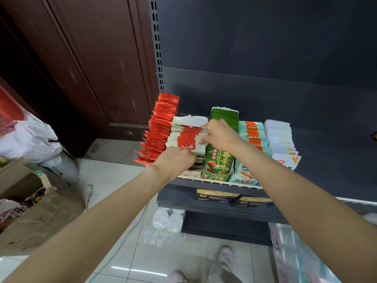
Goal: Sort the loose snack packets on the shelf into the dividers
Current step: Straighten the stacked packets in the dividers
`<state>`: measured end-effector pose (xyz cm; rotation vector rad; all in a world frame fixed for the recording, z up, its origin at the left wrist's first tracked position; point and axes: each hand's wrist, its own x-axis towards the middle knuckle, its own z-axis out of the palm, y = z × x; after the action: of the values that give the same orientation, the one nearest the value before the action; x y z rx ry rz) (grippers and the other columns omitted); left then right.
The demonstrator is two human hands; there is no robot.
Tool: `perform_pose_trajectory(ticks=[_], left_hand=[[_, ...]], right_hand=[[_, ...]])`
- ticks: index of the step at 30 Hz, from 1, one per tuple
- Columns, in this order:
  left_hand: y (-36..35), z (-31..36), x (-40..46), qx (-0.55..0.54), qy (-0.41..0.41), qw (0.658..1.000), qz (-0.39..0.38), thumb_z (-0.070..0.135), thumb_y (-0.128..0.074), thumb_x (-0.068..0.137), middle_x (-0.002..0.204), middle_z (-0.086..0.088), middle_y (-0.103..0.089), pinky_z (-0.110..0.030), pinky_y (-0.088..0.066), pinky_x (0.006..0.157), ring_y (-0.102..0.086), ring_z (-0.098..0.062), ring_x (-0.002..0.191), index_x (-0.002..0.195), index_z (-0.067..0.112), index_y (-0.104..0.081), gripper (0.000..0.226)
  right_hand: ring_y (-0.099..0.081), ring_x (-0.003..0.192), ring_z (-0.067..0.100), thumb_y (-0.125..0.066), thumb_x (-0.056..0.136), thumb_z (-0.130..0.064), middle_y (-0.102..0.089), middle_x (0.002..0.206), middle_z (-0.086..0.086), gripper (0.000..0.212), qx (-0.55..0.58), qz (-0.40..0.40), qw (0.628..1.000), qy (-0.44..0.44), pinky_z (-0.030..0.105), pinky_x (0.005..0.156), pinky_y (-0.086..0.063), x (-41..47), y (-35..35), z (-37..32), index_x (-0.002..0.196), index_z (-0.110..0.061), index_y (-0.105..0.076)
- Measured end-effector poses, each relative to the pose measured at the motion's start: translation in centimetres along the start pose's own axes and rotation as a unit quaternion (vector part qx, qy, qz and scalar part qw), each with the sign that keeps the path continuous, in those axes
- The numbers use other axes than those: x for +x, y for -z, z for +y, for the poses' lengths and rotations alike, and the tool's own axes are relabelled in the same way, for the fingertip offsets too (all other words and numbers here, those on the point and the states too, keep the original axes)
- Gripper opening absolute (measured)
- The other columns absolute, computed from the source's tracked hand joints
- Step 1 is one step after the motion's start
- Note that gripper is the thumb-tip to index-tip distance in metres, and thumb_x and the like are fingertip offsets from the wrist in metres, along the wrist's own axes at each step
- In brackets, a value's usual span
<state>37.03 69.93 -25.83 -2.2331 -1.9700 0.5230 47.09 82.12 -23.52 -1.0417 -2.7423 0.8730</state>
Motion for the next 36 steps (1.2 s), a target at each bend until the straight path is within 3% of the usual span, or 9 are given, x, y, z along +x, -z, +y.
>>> perform_pose_trajectory(ticks=[5, 9, 15, 22, 25, 27, 32, 34, 36], left_hand=[[-0.4, -0.1, -1.1, -0.047, 0.038, 0.996, 0.059, -0.001, -0.047, 0.089, 0.11, -0.005, -0.061, -0.03, -0.046, 0.075, -0.062, -0.024, 0.097, 0.117, 0.01, -0.05, 0.03], [-0.1, -0.8, -1.4, -0.079, 0.045, 0.986, 0.141, 0.002, -0.085, 0.052, 0.069, 0.002, -0.064, -0.023, -0.047, 0.047, -0.062, -0.017, 0.071, 0.077, 0.014, -0.067, 0.034], [0.5, -1.8, -0.4, -0.158, 0.085, 0.973, 0.145, 0.005, -0.056, 0.091, 0.111, -0.005, -0.051, -0.03, -0.052, 0.076, -0.048, -0.021, 0.108, 0.121, 0.013, -0.058, 0.031], [0.8, -2.1, 0.1, -0.191, 0.1, 0.96, 0.178, 0.008, -0.058, 0.091, 0.109, -0.004, -0.054, -0.028, -0.047, 0.085, -0.048, -0.019, 0.105, 0.12, 0.016, -0.062, 0.031], [0.7, -2.0, 0.2, -0.164, 0.118, 0.958, 0.202, 0.012, -0.065, 0.087, 0.116, -0.003, -0.049, -0.031, -0.04, 0.09, -0.041, -0.02, 0.11, 0.117, 0.018, -0.065, 0.03], [0.9, -2.0, 0.1, -0.144, 0.133, 0.955, 0.222, 0.016, -0.07, 0.083, 0.124, -0.006, -0.048, -0.034, -0.039, 0.095, -0.041, -0.024, 0.118, 0.104, 0.017, -0.071, 0.021], [0.4, -1.8, -0.2, -0.186, 0.12, 0.951, 0.216, 0.004, -0.071, 0.08, 0.148, -0.011, -0.037, -0.032, -0.043, 0.101, -0.025, -0.027, 0.142, 0.107, 0.013, -0.067, 0.029], [0.6, -1.8, -0.1, -0.197, 0.106, 0.957, 0.184, 0.0, -0.063, 0.085, 0.157, -0.008, -0.017, -0.029, -0.036, 0.106, -0.005, -0.022, 0.146, 0.121, 0.014, -0.058, 0.038], [1.0, -1.9, 0.0, -0.185, 0.099, 0.967, 0.145, -0.003, -0.057, 0.088, 0.158, -0.008, -0.007, -0.027, -0.026, 0.112, 0.003, -0.021, 0.146, 0.13, 0.015, -0.049, 0.047]], right_hand=[[-0.056, 0.086, 0.02, -0.069, 0.084, -0.018, -0.065, 0.094, 0.007, 0.017, -0.019, -0.02, 1.0, 0.004, 0.027, 0.072, -0.04, 0.1, -0.7, 0.4, 0.098, -0.008, -0.066], [-0.057, 0.106, 0.024, -0.066, 0.086, -0.02, -0.063, 0.116, 0.011, 0.036, -0.042, -0.05, 0.998, 0.008, 0.027, 0.084, -0.041, 0.2, -0.8, 0.4, 0.12, -0.01, -0.061], [-0.038, 0.125, 0.027, -0.053, 0.094, -0.016, -0.056, 0.126, 0.01, 0.044, -0.089, -0.091, 0.992, -0.002, 0.038, 0.098, -0.035, 0.3, -0.4, 0.2, 0.137, -0.019, -0.044], [-0.055, 0.088, 0.015, -0.056, 0.092, -0.013, -0.062, 0.095, -0.001, 0.013, -0.051, -0.01, 0.997, 0.051, 0.025, 0.07, -0.034, -1.0, -0.1, 0.6, 0.102, -0.012, -0.065], [-0.047, 0.071, 0.016, -0.054, 0.093, -0.009, -0.049, 0.07, -0.008, 0.03, -0.048, -0.009, 0.998, 0.036, 0.026, 0.059, -0.032, -0.4, 0.3, 0.3, 0.068, -0.026, -0.054], [-0.051, 0.082, 0.024, -0.054, 0.093, -0.014, -0.055, 0.082, 0.003, 0.01, -0.074, -0.022, 0.997, 0.017, 0.028, 0.065, -0.037, 0.4, 0.3, 0.1, 0.089, -0.015, -0.064], [-0.059, 0.101, 0.03, -0.052, 0.095, -0.017, -0.063, 0.109, 0.012, 0.027, -0.148, -0.036, 0.988, 0.035, 0.037, 0.078, -0.049, 0.3, 0.3, -0.4, 0.122, -0.016, -0.055], [-0.061, 0.097, 0.028, -0.053, 0.094, -0.016, -0.065, 0.103, 0.01, 0.02, -0.128, -0.037, 0.99, 0.04, 0.039, 0.078, -0.051, 0.0, 0.4, -0.2, 0.113, -0.015, -0.058], [-0.058, 0.077, 0.027, -0.053, 0.093, -0.012, -0.057, 0.075, 0.007, 0.017, -0.126, -0.041, 0.991, 0.031, 0.036, 0.064, -0.043, 0.1, 0.6, -0.1, 0.076, -0.011, -0.055]])
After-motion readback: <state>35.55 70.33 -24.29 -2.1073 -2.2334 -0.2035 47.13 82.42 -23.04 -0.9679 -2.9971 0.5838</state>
